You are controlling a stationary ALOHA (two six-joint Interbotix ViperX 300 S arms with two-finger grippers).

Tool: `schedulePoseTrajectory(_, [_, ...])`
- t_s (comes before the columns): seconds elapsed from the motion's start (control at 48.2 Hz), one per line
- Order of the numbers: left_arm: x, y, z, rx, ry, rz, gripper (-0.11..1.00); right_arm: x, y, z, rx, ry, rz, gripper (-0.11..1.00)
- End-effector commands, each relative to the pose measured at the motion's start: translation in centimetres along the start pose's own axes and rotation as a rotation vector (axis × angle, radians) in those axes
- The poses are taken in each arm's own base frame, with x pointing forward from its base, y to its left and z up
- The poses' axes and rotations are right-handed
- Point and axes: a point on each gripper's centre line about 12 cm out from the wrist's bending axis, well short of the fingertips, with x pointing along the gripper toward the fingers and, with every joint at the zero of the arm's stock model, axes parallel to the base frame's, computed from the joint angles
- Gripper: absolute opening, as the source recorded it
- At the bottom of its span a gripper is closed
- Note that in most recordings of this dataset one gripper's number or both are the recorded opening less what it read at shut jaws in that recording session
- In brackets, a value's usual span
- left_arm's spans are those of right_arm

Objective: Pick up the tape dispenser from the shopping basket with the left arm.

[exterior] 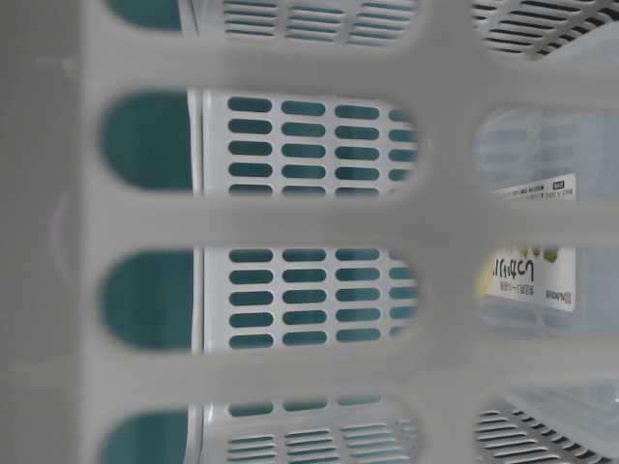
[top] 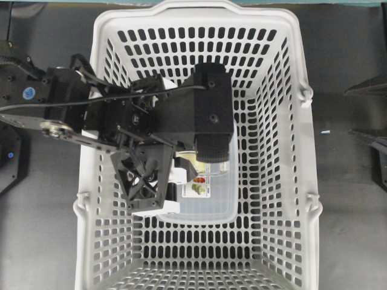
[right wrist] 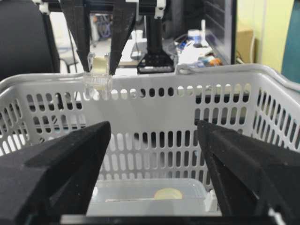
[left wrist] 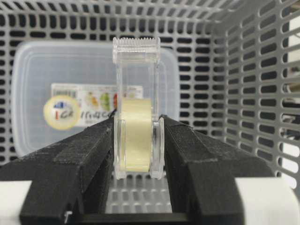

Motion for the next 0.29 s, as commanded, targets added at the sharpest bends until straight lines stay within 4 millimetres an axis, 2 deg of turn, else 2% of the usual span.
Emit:
schedulePoseTrajectory(0.0, [-1.12,-0.07,0.40,0.003,-0.034,-0.005,0.29,0.10,0.00,0.20,0.002,-0.005,0.000,0.72])
schedulePoseTrajectory(0.27, [-0.97,-0.07,0.38,0.003,-0.029,-0.004,0.29,0.12,0.00,0.11,0.001,-0.002,0.000,0.72])
